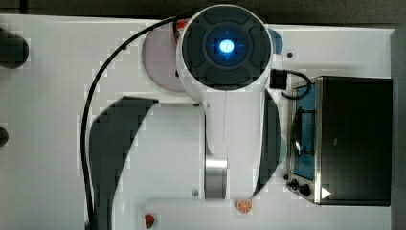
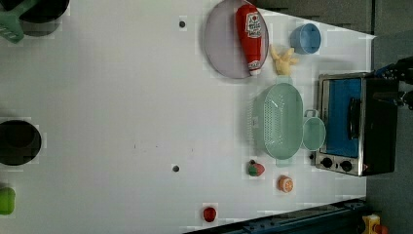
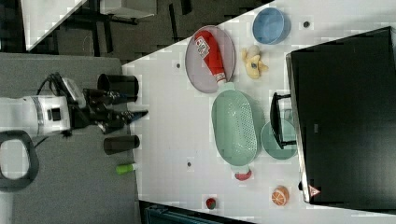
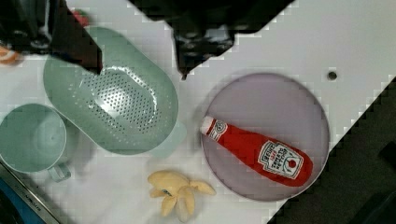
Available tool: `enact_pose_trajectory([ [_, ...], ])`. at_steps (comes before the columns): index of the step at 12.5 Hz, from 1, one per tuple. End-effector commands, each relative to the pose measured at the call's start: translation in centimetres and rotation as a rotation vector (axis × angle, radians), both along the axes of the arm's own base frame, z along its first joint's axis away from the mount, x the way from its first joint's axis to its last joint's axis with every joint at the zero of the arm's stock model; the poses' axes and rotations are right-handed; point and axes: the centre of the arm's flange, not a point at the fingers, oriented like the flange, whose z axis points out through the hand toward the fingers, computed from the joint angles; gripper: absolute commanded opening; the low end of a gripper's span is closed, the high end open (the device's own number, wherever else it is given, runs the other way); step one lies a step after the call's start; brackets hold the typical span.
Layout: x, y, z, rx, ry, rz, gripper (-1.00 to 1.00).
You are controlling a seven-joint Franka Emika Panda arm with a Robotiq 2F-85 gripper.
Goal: Drag strainer right to left.
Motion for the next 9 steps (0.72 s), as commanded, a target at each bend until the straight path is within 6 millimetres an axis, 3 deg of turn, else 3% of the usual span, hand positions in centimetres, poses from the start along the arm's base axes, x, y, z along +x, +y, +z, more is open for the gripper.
enact_pose_trajectory([
  [1,-18.2,-2.3,7.9,0.016,0.003,-0.06,0.58],
  [3,-18.0,-2.3,7.4,0.015,0.013,-0.059,0.99],
  [4,-17.8,-2.2,6.4,0.015,0.035,-0.058,1.0],
  [6,-17.0,-2.0,2.7,0.012,0.093,-0.063,1.0],
  [9,-14.7,-1.8,-4.8,0.006,0.12,-0.099,1.0],
])
